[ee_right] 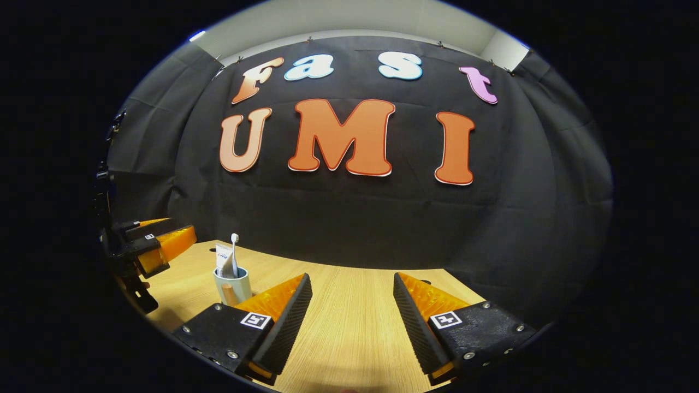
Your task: Put the toothbrush and toothpaste on the desktop into the cup, then pick up the cup and place it on the coaster on the desktop.
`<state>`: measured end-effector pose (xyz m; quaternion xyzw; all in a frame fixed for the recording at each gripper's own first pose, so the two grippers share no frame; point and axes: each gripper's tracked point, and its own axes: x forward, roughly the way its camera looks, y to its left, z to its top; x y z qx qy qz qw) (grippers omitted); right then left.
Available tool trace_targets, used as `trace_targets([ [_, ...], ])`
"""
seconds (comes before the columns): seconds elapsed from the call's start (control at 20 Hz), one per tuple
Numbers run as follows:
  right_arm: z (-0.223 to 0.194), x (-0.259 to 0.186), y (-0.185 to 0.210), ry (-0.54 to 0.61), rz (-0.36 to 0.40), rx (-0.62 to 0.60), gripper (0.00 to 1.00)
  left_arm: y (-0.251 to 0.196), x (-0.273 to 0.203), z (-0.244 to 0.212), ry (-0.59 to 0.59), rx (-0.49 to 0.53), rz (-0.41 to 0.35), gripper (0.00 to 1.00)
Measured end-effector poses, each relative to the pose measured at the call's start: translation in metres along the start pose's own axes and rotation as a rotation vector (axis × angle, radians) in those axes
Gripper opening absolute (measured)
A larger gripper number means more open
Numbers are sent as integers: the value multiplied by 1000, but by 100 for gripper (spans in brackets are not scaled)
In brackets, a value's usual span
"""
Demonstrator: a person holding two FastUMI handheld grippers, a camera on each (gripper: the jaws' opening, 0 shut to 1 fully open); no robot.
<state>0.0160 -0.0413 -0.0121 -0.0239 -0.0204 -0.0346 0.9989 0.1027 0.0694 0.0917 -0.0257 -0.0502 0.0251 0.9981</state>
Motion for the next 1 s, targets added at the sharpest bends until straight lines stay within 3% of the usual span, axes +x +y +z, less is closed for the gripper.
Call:
trace_targets([
  [1.0, 10, -10, -12, -26, -23, 23, 90, -10, -8, 16, -34, 12, -22, 99],
])
